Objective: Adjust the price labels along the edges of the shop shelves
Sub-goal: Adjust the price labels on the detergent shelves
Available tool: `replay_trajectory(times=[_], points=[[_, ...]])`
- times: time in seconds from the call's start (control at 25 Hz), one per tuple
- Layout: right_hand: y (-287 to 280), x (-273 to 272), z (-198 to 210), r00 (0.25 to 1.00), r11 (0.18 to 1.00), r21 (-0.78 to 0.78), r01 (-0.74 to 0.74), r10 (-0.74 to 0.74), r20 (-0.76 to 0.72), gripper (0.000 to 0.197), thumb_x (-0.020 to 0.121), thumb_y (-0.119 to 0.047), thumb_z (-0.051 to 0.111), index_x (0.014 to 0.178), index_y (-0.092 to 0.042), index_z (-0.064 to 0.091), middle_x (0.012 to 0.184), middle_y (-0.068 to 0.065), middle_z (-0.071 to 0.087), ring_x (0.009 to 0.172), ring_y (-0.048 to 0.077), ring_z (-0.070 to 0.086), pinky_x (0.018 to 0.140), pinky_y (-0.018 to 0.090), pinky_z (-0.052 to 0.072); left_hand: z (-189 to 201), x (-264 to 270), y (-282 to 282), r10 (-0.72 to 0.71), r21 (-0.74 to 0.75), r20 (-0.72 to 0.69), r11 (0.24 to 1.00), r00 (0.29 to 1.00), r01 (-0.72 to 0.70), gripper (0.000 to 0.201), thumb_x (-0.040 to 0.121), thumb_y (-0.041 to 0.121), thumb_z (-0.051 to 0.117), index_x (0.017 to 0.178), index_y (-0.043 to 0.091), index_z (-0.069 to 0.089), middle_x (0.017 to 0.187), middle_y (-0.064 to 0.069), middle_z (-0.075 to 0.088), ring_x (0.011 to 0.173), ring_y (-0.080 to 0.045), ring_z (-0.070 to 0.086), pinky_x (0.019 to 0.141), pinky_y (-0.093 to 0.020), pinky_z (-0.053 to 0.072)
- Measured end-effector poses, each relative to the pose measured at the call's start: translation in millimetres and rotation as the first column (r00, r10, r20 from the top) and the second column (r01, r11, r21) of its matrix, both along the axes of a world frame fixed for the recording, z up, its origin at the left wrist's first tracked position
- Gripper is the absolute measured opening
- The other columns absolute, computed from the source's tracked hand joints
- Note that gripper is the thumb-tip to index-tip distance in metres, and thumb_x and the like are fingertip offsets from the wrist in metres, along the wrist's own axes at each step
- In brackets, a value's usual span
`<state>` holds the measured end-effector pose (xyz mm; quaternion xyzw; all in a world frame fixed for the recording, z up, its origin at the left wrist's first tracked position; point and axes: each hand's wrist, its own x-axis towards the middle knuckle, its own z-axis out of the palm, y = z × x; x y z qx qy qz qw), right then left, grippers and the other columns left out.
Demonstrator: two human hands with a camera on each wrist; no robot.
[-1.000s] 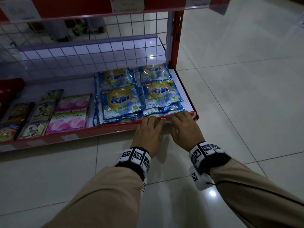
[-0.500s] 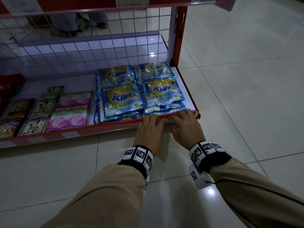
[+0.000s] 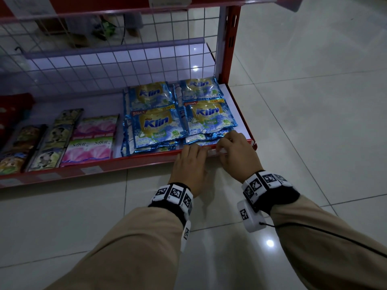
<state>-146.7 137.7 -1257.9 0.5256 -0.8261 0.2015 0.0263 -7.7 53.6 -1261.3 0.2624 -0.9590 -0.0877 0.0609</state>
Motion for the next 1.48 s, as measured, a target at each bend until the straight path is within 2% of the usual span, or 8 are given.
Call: replay_trajectory(times=[0.2,0.44,0.64,1.12,1.24,1.36,1.4,1.48], points=[[5.6,-0.8,-0.5,0.997,0.998,-0.017,-0.068,0.067,-0.042,0.013,0.085,-0.011,0.061,0.096,-0.010,0.068,0.098,0.011,0.065,0.090,0.030,0.054,0.073,0.037,0.047,0.8,-2.5,0.4,0.004,-0.001,0.008,1.000,1.000,-0.004,0.052,0.084,0.024,0.053,0.135,0.023,0.043,0.122,-0.004,0.042,0.115,-0.025,0.034,0.092,-0.034,0.037],[7.3,1.9,-4.1,0.985,0.997,0.002,-0.083,0.082,-0.155,0.014,0.082,-0.015,0.065,0.093,-0.010,0.070,0.093,0.010,0.067,0.087,0.031,0.057,0.065,0.037,0.051,-0.9,0.0,1.7,-0.008,0.006,-0.006,1.000,1.000,0.008,0.054,0.080,0.021,0.052,0.134,0.025,0.046,0.119,-0.003,0.042,0.112,-0.024,0.035,0.089,-0.033,0.037],[1.5,2.7,-0.3,0.994,0.998,0.026,-0.053,0.055,-0.099,0.009,0.085,-0.014,0.059,0.089,-0.007,0.064,0.097,0.013,0.057,0.087,0.030,0.052,0.058,0.034,0.045,-0.9,-1.3,1.6,0.013,0.029,-0.007,1.000,1.000,-0.012,0.058,0.082,0.023,0.055,0.138,0.023,0.041,0.122,-0.004,0.042,0.114,-0.025,0.035,0.092,-0.035,0.037],[-2.0,-7.8,8.2,0.980,0.966,0.230,-0.120,0.152,-0.128,0.021,0.092,-0.021,0.052,0.107,-0.014,0.066,0.106,0.008,0.057,0.100,0.026,0.049,0.071,0.032,0.039,1.0,-2.8,-2.7,0.009,0.069,-0.058,0.998,0.998,-0.005,0.042,0.084,0.022,0.055,0.125,0.021,0.049,0.118,-0.004,0.044,0.112,-0.024,0.034,0.090,-0.032,0.035],[-2.6,-10.8,12.9,0.992,0.989,0.105,-0.108,0.100,0.077,0.014,0.087,-0.018,0.058,0.095,-0.015,0.068,0.101,0.005,0.056,0.097,0.023,0.050,0.072,0.029,0.038,1.6,-0.9,-3.3,0.014,0.135,-0.128,0.991,0.992,0.004,0.042,0.086,0.021,0.056,0.127,0.019,0.048,0.120,-0.004,0.048,0.113,-0.024,0.036,0.094,-0.034,0.037],[-1.4,-14.9,15.6,0.931,0.981,-0.180,0.076,-0.005,0.365,0.003,0.081,-0.016,0.069,0.085,-0.017,0.067,0.086,-0.001,0.065,0.082,0.017,0.059,0.074,0.028,0.048,2.6,-2.3,-7.8,0.102,0.297,-0.254,0.954,0.962,-0.023,0.035,0.093,0.028,0.053,0.126,0.017,0.049,0.114,-0.001,0.056,0.112,-0.020,0.040,0.092,-0.033,0.039],[-0.6,-13.6,15.8,0.865,0.951,-0.259,0.168,-0.016,0.502,0.007,0.081,-0.015,0.072,0.085,-0.016,0.067,0.080,-0.002,0.066,0.075,0.013,0.061,0.072,0.024,0.051,2.3,-2.7,-9.4,0.121,0.333,-0.282,0.943,0.952,-0.021,0.034,0.095,0.032,0.050,0.125,0.017,0.050,0.112,0.000,0.058,0.111,-0.020,0.041,0.091,-0.032,0.038],[0.8,-5.7,16.5,0.614,0.903,-0.299,0.308,0.051,0.787,0.016,0.079,-0.006,0.073,0.091,-0.011,0.064,0.079,0.004,0.066,0.070,0.012,0.063,0.068,0.023,0.054,1.4,-2.7,-11.0,0.136,0.364,-0.328,0.931,0.935,-0.008,0.033,0.098,0.037,0.043,0.122,0.016,0.054,0.110,-0.001,0.060,0.108,-0.020,0.043,0.087,-0.030,0.036]])
